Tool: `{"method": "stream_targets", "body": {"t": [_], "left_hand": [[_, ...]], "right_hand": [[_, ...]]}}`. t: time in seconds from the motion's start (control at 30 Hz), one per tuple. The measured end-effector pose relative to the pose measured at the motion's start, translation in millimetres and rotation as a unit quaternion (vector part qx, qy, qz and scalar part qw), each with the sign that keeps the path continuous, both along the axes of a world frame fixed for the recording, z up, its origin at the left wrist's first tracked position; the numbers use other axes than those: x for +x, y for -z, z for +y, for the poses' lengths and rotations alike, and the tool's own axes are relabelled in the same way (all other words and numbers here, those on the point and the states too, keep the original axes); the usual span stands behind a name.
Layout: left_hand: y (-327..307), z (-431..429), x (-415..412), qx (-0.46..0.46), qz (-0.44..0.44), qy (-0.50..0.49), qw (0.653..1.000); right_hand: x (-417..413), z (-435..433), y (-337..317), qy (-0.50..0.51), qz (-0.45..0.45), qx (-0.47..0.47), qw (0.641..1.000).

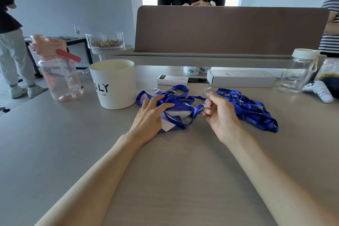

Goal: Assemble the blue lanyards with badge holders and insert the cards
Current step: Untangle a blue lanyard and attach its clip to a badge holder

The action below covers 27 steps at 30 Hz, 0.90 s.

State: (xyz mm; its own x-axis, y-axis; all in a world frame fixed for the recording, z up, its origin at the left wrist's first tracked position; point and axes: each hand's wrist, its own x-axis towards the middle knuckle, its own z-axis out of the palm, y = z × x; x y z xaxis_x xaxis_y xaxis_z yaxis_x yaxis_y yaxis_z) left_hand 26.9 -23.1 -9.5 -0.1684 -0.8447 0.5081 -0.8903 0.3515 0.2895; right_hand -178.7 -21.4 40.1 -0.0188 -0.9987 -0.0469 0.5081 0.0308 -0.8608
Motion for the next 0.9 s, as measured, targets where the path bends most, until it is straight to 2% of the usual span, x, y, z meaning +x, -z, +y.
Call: {"method": "stream_targets", "body": {"t": [0.1, 0.2, 0.33, 0.43, 0.5, 0.6, 0.7, 0.77, 0.9], "left_hand": [[3, -2, 7, -0.021, -0.046, -0.041, 0.998], [1, -5, 16, -0.024, -0.039, -0.119, 0.992], [0, -7, 28, -0.048, -0.022, -0.175, 0.983], [-8, -2, 26, -0.049, 0.093, -0.202, 0.974], [-13, -1, 26, -0.016, 0.181, -0.222, 0.958], [-14, -3, 28, 0.017, 0.269, -0.222, 0.937], [-17, -8, 30, 0.039, 0.407, -0.187, 0.893], [-18, -9, 29, 0.042, 0.466, -0.162, 0.869], [-25, -8, 26, -0.013, 0.578, -0.108, 0.809]], "right_hand": [[1, 0, 1, -0.006, 0.004, 0.0, 1.0], [0, -1, 1, 0.0, 0.005, 0.008, 1.0], [-4, -4, 3, 0.035, 0.019, 0.018, 0.999], [-8, -11, 7, 0.085, 0.032, 0.035, 0.995], [-11, -14, 9, 0.115, 0.024, 0.047, 0.992], [-18, -18, 8, 0.151, 0.01, 0.06, 0.987], [-24, -20, 6, 0.171, 0.002, 0.066, 0.983], [-26, -18, 6, 0.18, 0.0, 0.064, 0.982], [-25, -14, 6, 0.191, -0.004, 0.048, 0.98]]}}
